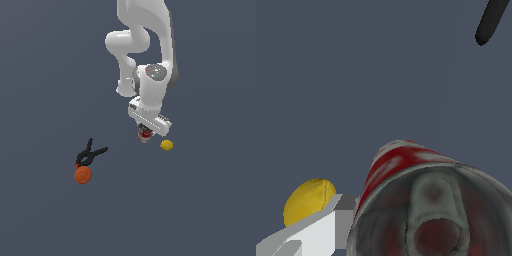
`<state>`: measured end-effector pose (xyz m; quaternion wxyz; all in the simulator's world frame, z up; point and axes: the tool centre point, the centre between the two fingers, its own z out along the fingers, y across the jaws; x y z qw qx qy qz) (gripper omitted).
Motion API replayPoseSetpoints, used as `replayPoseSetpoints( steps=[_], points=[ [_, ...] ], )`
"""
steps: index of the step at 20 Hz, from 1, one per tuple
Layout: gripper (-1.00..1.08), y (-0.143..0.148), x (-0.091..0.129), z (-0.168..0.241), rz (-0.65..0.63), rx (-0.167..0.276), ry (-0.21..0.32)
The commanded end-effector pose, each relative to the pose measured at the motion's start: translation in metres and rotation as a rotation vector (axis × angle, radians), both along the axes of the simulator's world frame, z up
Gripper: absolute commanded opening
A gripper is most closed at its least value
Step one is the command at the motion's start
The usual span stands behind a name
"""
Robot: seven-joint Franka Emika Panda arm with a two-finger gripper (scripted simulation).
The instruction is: Pick up a designated object from a clutter of objects.
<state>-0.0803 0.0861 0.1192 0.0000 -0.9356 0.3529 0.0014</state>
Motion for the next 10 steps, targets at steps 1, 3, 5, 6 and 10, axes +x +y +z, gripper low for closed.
replayPoseSetpoints(
  steps=[1,3,5,6,10],
  points=[
    [-1.0,-0.009,0.002,0.018,0.0,0.002,-0.004],
    [-1.0,-0.017,0.002,0.034,0.0,0.002,-0.003],
    [-1.0,-0.026,0.003,0.051,0.0,0.003,-0.003],
    [-1.0,-0.03,0.004,0.06,0.0,0.003,-0.003],
    [-1.0,-0.05,0.005,0.098,0.0,0.004,-0.003]
  ],
)
